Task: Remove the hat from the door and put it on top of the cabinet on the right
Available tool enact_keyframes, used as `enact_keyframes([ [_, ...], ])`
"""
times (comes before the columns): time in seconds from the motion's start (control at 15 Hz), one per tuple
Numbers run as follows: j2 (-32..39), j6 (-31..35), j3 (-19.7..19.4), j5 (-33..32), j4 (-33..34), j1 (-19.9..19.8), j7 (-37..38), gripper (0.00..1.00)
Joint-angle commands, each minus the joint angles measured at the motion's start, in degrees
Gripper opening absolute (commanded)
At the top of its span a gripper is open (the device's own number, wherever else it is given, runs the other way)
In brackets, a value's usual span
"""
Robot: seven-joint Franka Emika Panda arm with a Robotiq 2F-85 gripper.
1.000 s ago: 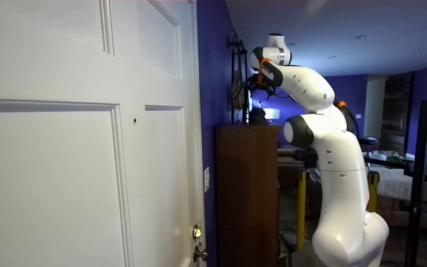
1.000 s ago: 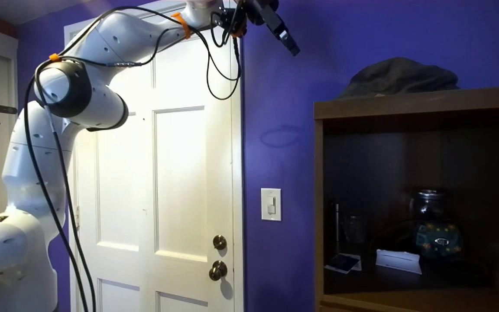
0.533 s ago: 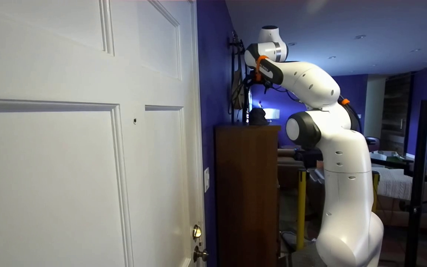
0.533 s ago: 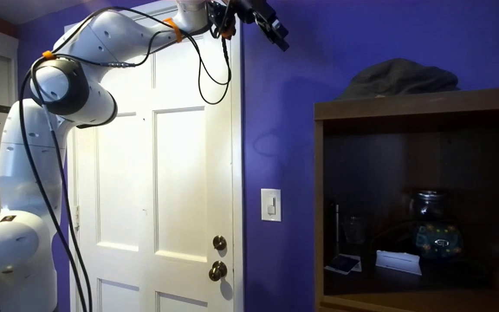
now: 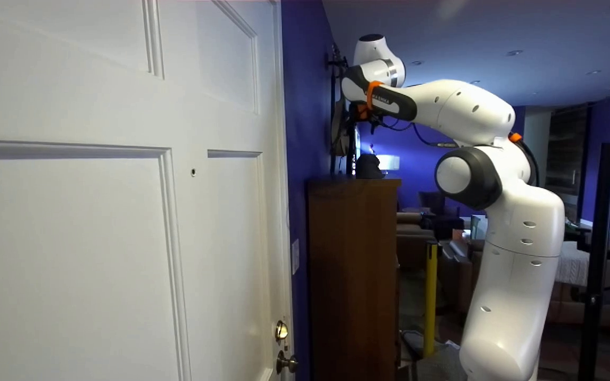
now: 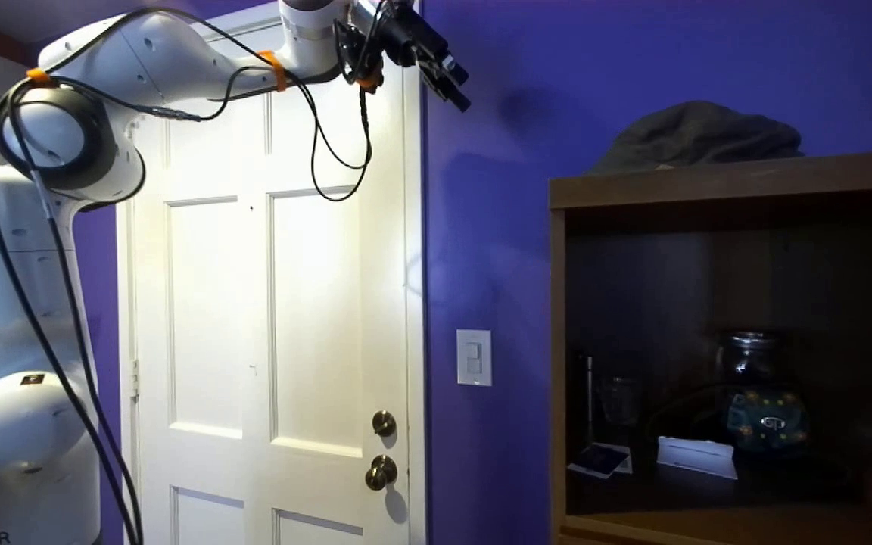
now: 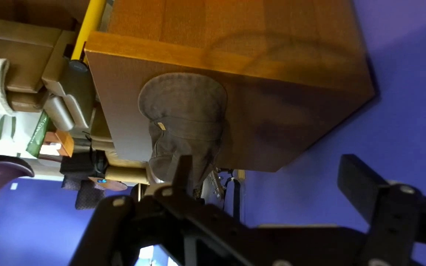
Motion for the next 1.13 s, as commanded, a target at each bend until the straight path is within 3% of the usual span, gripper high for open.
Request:
enact_keyframes([
  [0.0,-9.65,2.60,3.36,-3.30,-13.85,1.32,7.01,1.00],
  [0.53,-20.87,7.00,8.87,-2.80,-30.64,-0.76,15.36,1.00],
  [0.6,-15.95,3.65,7.92,-1.07,-23.74,-0.79,12.26,1.00],
  [1.07,-16.10,3.88,8.19,-1.11,-24.43,-1.01,12.41,1.00],
])
